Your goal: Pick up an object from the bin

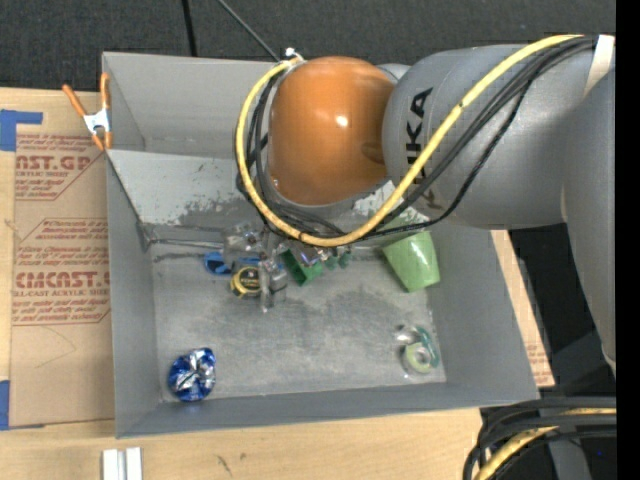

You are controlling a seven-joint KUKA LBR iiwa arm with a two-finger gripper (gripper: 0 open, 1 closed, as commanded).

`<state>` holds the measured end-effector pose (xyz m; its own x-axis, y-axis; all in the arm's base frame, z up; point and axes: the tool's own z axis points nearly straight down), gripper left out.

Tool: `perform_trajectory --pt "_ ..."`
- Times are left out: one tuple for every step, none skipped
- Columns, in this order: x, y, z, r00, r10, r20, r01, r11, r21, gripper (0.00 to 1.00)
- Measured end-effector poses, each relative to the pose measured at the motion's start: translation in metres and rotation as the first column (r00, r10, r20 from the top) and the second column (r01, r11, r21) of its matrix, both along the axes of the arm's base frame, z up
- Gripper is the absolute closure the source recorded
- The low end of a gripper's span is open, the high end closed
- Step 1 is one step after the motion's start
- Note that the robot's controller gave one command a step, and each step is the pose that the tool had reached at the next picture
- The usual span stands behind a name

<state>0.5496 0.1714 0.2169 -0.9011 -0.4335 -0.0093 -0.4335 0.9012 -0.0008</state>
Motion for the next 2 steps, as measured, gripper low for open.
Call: perform_trajectory --pt "-0.007 -0.011 -0.088 0.991 0.135 -0.015 -0.135 0.991 -0.003 1.00" --pt "-0.010 -0.009 -0.005 0.991 0.137 0.001 -0.137 0.991 -0.001 1.00"
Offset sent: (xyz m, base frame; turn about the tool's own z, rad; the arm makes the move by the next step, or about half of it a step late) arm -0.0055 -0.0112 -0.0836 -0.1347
